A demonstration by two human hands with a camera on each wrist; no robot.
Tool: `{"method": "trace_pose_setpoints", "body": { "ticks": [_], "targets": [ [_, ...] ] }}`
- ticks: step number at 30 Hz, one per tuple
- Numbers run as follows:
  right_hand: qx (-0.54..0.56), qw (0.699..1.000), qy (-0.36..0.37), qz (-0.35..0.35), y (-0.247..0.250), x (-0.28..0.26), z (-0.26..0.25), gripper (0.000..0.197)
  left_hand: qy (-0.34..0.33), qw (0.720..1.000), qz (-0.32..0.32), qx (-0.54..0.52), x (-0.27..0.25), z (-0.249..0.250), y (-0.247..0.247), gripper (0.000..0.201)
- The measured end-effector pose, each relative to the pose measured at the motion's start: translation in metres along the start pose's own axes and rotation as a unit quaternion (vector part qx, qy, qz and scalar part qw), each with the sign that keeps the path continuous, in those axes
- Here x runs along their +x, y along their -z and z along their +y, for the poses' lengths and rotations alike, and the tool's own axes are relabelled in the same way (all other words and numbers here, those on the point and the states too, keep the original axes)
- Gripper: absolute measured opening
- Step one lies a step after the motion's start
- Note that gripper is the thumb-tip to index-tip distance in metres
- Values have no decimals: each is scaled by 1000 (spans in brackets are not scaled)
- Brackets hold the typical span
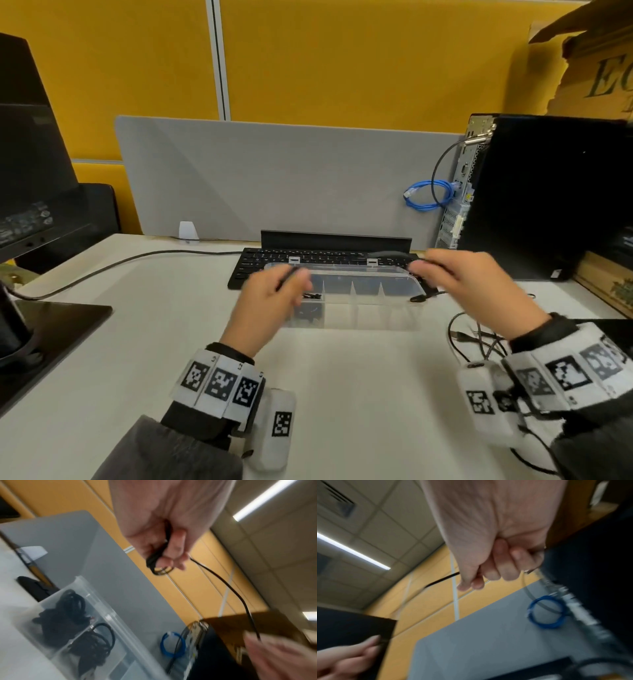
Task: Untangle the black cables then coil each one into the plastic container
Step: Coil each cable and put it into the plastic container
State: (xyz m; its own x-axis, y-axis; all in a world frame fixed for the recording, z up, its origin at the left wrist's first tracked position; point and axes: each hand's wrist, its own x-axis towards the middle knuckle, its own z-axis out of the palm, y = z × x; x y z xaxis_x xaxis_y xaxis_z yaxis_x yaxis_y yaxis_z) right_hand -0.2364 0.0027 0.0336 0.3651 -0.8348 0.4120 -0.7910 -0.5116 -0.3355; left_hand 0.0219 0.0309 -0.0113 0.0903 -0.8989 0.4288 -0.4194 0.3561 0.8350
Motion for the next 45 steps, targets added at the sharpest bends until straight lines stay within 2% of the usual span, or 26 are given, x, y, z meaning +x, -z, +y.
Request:
{"method": "trace_pose_setpoints", "body": {
  "ticks": [2, 4, 6, 8, 10, 14, 16, 18, 22, 24, 26, 28, 29, 32, 35, 37, 39, 40, 42, 44, 45],
  "targets": [
    [-46, 994, -72, 66, 14, -1, 33, 26, 48, 981, 135, -133, 6, -4, 14, 26],
    [-83, 978, -140, 132, 24, -4, 61, 33, 86, 949, 216, -211, 10, -6, 24, 26],
    [-111, 962, -208, 136, 27, -7, 75, 35, 105, 938, 239, -226, 11, -7, 23, 26],
    [-161, 951, -246, 101, 22, -9, 77, 27, 103, 940, 236, -225, 9, -6, 18, 27],
    [-219, 940, -227, 129, 18, -10, 72, 21, 108, 937, 242, -229, 8, -5, 16, 28],
    [-235, 918, -112, 298, 36, 0, 50, 24, 139, 922, 263, -249, 9, -8, 19, 28],
    [-254, 905, -43, 338, 50, 7, 39, 24, 148, 917, 266, -257, 10, -10, 20, 28],
    [-291, 892, -7, 346, 57, 13, 32, 25, 155, 917, 260, -260, 10, -13, 20, 28],
    [-327, 909, -32, 257, 46, 8, 30, 24, 147, 932, 225, -242, 10, -16, 16, 29],
    [-350, 924, -61, 143, 33, 2, 32, 25, 140, 938, 213, -234, 9, -16, 13, 30],
    [-345, 932, -112, -18, 23, -5, 29, 37, 136, 942, 204, -230, 8, -16, 12, 31],
    [-258, 948, -138, -127, 19, -9, 23, 56, 132, 946, 182, -232, 8, -15, 10, 31],
    [-203, 957, -142, -149, 15, -9, 19, 67, 127, 951, 163, -232, 7, -14, 9, 32],
    [-89, 981, -91, -145, 0, -9, -9, 87, 101, 972, 80, -199, 4, -10, 1, 33],
    [96, 984, 1, -151, -22, -14, -52, 85, 75, 986, 19, -149, 1, -4, -11, 33],
    [197, 964, 36, -173, -41, -16, -73, 66, 63, 990, 4, -125, 0, -2, -16, 36],
    [278, 947, 56, -148, -55, -17, -82, 32, 66, 990, -17, -127, -1, 0, -17, 38],
    [314, 942, 45, -104, -60, -15, -80, 24, 79, 984, -35, -157, -2, 2, -16, 38],
    [326, 945, 10, 17, -63, -9, -69, 25, 115, 951, -89, -272, -4, 8, -10, 36],
    [317, 942, -2, 108, -61, -3, -55, 19, 127, 890, -175, -401, -8, 13, -1, 34],
    [311, 943, 3, 115, -61, -1, -49, 16, 120, 859, -226, -444, -10, 14, 2, 32]
  ]
}}
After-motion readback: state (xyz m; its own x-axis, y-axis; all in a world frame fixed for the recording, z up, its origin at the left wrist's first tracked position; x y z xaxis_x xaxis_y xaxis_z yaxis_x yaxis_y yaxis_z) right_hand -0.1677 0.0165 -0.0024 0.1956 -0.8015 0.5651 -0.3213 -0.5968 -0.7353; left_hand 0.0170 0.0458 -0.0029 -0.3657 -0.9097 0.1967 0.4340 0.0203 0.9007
